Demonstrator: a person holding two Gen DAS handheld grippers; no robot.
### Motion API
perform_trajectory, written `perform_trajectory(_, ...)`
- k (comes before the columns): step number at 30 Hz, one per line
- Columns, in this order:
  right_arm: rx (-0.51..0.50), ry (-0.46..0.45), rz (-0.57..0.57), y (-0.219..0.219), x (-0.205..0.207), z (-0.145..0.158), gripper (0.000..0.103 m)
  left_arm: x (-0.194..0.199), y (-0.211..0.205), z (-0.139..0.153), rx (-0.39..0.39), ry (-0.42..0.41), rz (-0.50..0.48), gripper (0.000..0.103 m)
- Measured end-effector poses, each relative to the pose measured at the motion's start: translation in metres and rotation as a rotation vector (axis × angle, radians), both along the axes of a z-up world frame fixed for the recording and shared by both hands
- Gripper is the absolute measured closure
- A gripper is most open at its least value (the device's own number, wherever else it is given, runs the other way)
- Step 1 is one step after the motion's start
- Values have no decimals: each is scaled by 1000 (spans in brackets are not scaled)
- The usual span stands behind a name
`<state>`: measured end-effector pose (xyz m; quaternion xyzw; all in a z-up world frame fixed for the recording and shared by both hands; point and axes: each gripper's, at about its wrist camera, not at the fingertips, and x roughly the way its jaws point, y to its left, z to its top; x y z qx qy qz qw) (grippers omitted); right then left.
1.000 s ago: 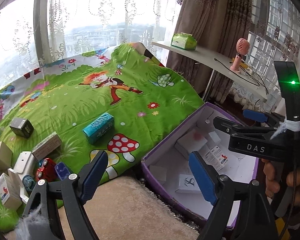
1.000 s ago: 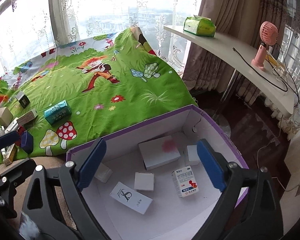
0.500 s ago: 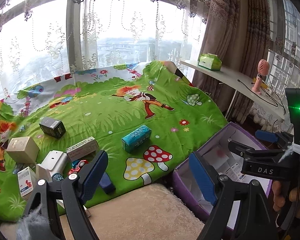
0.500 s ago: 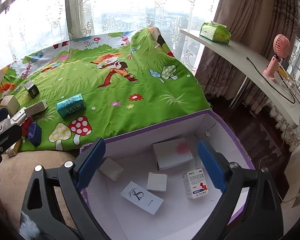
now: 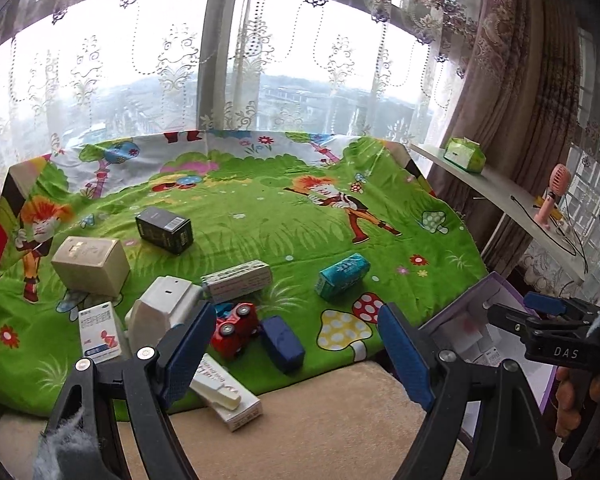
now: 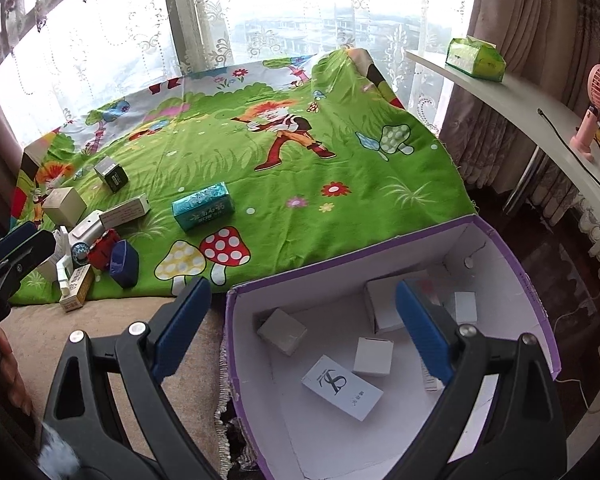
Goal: Organize rigid objects
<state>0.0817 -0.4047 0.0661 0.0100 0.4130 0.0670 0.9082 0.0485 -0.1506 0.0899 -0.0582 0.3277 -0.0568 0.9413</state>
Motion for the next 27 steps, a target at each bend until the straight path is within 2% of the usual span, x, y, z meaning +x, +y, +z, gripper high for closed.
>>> perform_trajectory(19, -2, 33, 116, 58, 6, -8, 8, -11, 85, -19, -60, 65, 202, 19)
perform_trajectory(27, 2, 52, 176, 90, 11, -17, 8, -6, 118, -32, -83, 129, 287, 20)
